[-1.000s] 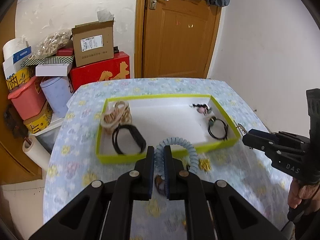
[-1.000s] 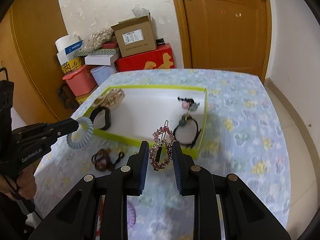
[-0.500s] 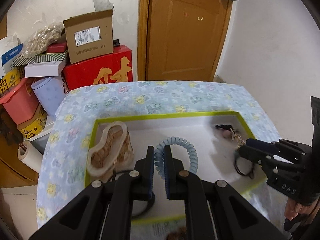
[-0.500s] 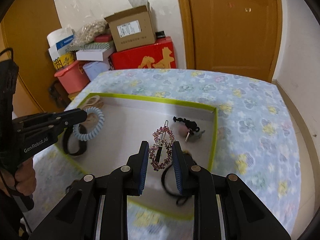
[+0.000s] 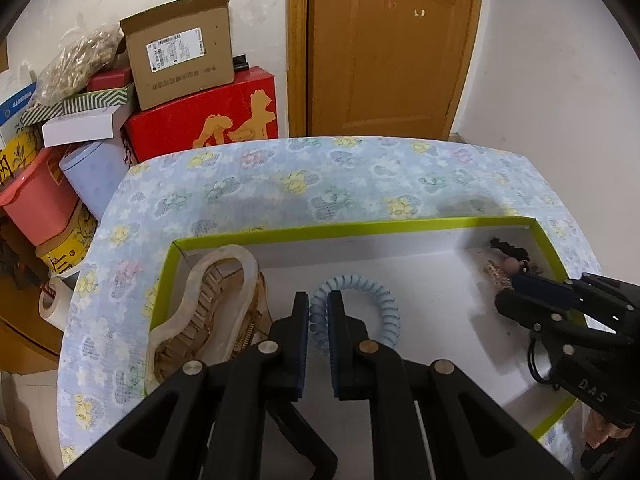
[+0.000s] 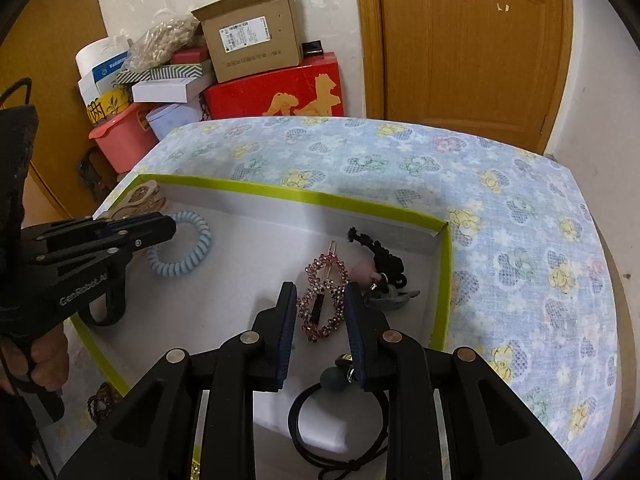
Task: Organize jewelry
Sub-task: 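Carry the coil and rhinestone clip into the yellow-green tray and open both tools, then lift both tools out of the tray toward the jewelry left on the cloth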
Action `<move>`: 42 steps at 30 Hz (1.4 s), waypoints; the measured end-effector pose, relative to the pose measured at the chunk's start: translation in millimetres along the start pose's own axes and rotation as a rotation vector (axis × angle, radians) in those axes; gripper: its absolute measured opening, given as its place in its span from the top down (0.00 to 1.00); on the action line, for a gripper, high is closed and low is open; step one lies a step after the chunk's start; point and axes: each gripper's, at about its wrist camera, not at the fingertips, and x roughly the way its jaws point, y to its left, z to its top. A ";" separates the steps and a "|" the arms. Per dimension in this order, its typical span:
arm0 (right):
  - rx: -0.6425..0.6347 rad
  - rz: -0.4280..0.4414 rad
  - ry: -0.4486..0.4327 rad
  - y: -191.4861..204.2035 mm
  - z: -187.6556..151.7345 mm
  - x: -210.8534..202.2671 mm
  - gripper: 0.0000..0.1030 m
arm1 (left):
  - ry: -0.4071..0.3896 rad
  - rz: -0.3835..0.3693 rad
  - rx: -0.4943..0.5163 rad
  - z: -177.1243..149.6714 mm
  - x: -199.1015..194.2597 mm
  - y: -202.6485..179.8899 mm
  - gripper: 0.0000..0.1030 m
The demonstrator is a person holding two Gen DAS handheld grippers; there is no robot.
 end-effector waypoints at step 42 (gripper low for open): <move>0.004 0.032 -0.167 73.3 -145.4 -193.9 0.59 | -0.126 -0.074 -0.004 -143.8 -188.9 -9.1 0.63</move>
